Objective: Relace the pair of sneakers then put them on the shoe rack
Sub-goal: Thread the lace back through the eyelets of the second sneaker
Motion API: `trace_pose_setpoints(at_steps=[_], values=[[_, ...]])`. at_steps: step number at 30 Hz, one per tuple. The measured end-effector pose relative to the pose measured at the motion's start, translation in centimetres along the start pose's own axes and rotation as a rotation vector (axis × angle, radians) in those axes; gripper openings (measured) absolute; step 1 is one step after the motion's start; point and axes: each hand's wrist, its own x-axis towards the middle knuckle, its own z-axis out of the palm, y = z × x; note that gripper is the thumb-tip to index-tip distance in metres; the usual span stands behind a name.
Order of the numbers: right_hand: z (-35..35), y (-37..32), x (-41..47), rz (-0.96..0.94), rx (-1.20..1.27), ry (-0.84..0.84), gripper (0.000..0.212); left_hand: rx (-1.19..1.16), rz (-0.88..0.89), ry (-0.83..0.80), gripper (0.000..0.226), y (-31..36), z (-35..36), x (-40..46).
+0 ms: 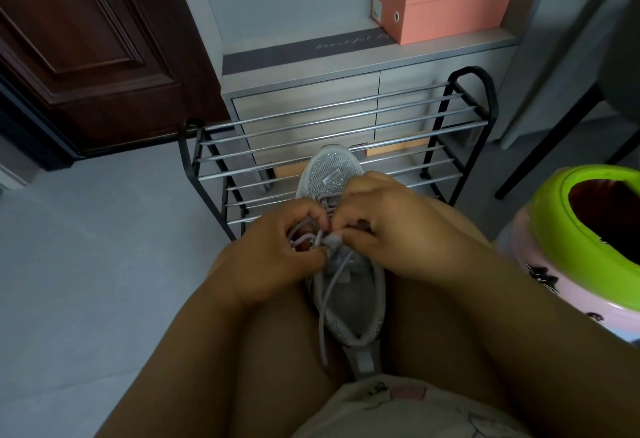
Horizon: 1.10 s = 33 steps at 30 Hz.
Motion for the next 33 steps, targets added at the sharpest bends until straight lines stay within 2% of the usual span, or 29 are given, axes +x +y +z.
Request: trace_pose_setpoints(at_steps=[3,7,10,14,20,22,25,29,33], values=[[-0.5,0.2,0.0,0.013,0.005,0.031,0.009,0.001,-0.017,0.013,0.019,-0.2,-0.1,0.0],[-0.3,-0.3,-0.3,0.01,-0.143,-0.024,0.019,-0.013,0.002,-0.01,0.018,-0.1,-0.1,0.0],[-0.2,-0.3,-0.2,-0.029,-0.195,-0.009,0.016,-0.026,0.008,-0.02,0.017,-0.1,-0.1,0.1],[-0.3,0.3,-0.1,-0.004,0.003,0.003,0.003,-0.022,-0.002,-0.016,0.018,0.0,-0.1,0.1],[-2.4,1.4,-0.7,0.071,0.335,0.105,0.01,-0.042,-0.037,0.007,0.018,-0.4,-0.2,-0.1],[-3.2,1.6,-0.8,0.083,0.371,0.094,0.012,-0.045,-0.031,0.0,0.019,-0.4,-0.2,0.0],[-2.8,1.0,-0.7,0.072,0.212,0.014,0.006,-0.034,-0.018,-0.012,0.018,-0.3,0.0,0.1],[-1.5,-0.8,-0.2,0.005,-0.132,-0.091,0.019,-0.026,0.019,-0.019,0.019,-0.1,-0.1,0.1],[-1.1,-1.1,-0.2,-0.032,-0.158,-0.109,0.021,-0.028,0.021,-0.018,0.018,-0.2,-0.2,0.0]])
